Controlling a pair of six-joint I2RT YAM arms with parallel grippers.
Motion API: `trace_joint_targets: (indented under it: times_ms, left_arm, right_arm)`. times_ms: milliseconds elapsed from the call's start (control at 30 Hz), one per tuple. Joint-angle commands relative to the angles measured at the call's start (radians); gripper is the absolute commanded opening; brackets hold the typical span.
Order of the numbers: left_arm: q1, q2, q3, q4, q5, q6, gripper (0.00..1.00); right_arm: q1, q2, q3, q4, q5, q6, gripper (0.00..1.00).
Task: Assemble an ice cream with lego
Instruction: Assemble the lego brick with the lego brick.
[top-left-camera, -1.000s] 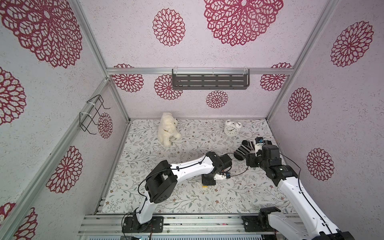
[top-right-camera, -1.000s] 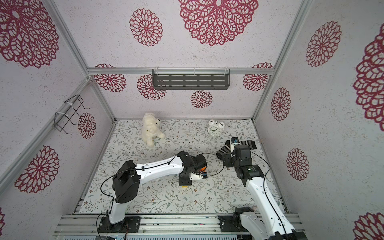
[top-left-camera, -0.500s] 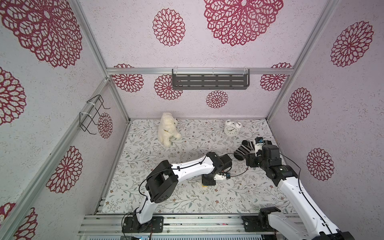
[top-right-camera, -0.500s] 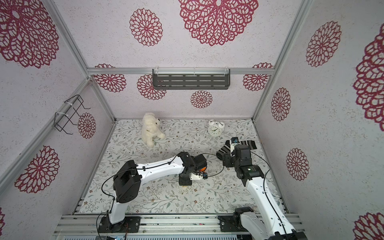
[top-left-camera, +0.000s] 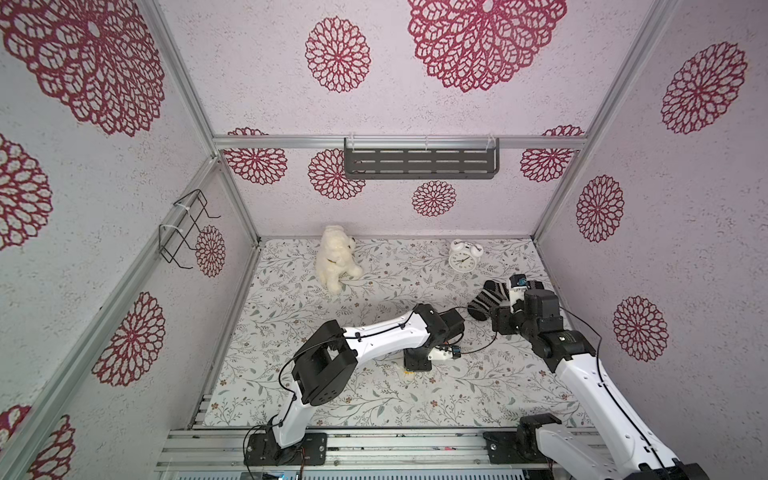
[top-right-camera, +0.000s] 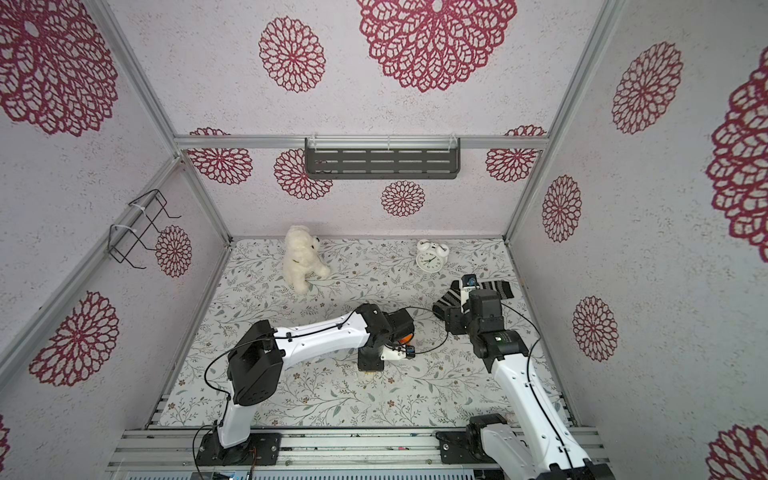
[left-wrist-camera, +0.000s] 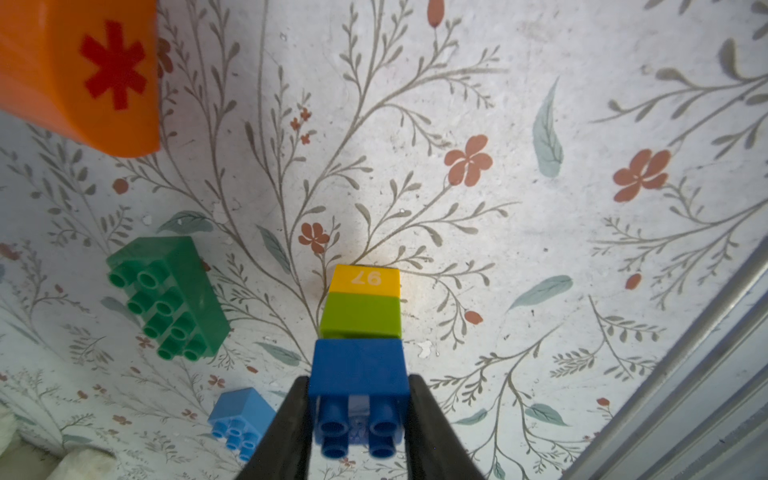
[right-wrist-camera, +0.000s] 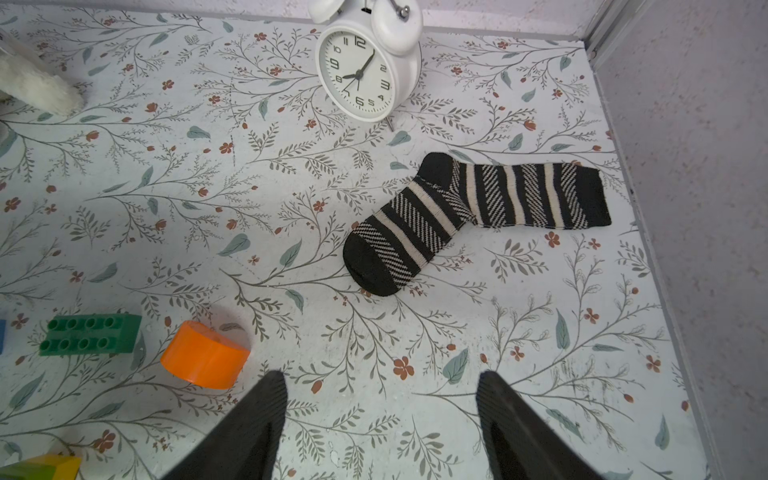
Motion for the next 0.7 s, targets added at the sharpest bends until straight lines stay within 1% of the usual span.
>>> trace_joint_targets:
  times_ms: [0, 667]
  left_arm:
    - [0.004, 0.060, -0.008, -0.002, 0.038, 0.017, 0.14]
    - [0.006, 0.130, -0.020, 0.001, 0.061, 0.002, 0.15]
  right_arm:
    - [-0.005, -0.021, -0.003, 0.029, -0.011, 0.011, 0.76]
    - [-0.006, -0.023, -0.005, 0.033, -0.018, 0.011, 0.76]
